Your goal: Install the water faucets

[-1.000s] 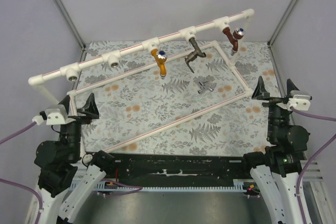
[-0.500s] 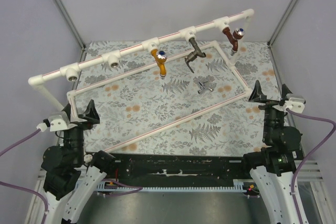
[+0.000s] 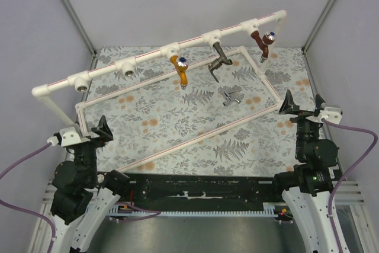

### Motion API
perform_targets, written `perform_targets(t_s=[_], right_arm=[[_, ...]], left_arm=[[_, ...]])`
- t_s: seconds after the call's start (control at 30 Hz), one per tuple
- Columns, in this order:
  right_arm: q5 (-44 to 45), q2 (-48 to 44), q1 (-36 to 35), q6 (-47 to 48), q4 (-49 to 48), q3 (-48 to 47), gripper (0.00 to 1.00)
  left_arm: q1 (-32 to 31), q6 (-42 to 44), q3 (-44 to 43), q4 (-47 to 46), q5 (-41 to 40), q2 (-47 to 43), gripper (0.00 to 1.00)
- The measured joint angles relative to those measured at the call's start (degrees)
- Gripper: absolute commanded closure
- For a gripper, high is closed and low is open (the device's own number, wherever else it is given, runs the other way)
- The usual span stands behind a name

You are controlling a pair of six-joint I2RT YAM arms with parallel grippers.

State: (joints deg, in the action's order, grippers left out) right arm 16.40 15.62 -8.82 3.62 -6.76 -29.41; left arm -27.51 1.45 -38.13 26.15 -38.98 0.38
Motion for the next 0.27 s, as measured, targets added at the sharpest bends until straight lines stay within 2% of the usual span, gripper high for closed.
perform_targets(t_s=[0.27], right_arm=[[0.0,0.0,0.0,-0.6,0.2,0.0,0.02]], left_arm=[[0.0,-0.1,0.0,1.2,-1.5,0.0,0.08]])
